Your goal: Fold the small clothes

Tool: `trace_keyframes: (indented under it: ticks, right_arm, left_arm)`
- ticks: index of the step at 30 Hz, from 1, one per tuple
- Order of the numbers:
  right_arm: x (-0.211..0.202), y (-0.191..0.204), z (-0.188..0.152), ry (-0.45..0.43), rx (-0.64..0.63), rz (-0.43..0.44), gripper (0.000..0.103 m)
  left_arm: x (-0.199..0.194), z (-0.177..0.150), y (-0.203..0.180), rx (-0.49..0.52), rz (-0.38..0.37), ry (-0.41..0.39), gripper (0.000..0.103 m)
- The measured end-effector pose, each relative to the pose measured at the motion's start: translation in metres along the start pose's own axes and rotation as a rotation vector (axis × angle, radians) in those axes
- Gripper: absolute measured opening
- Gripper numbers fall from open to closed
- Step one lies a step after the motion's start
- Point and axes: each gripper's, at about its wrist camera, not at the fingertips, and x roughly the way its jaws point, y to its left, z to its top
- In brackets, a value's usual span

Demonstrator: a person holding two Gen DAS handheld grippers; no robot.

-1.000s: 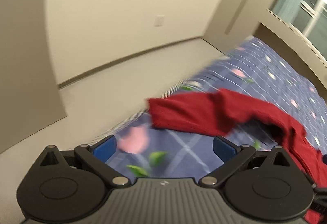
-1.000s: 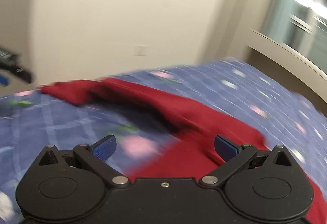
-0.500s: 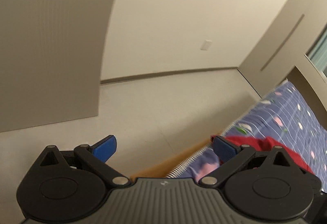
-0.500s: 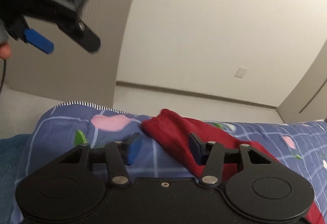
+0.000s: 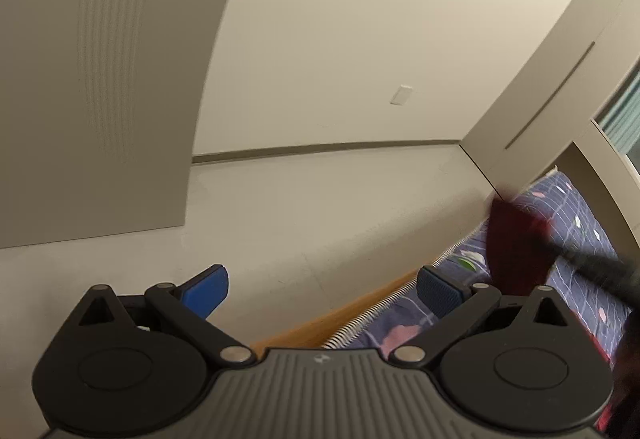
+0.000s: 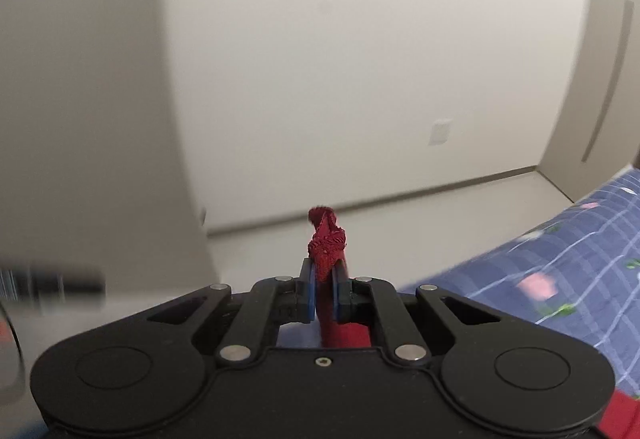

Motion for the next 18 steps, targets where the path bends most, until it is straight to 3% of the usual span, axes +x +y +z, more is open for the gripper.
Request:
trace_keyframes:
  ticks: [5, 9, 13, 18]
  right_arm:
    - [-0.066, -0.063, 0.048, -0.161, 0.148, -0.052, 0.007]
    - [-0.132, -0.115, 0.053, -0.3, 0.276, -0.132, 0.007]
    - [-0.195, -0.162, 0.02, -0.393, 0.373, -0.294, 0.007]
    - [-0.265, -0.212, -0.065, -0.423, 0.516, -0.524, 0.007]
  left_arm:
    - [0.004, -0.006, -0.019, 0.034, -0.037, 0.028, 0.102]
    - [0.01, -0.013, -0.041, 0.074, -0.067, 0.056, 0.102]
    - [0.014, -0.022, -0.065, 0.12, -0.095, 0.082, 0.102]
    - [0.018, -0.036, -0.104, 0.202, -0.125, 0.111, 0.102]
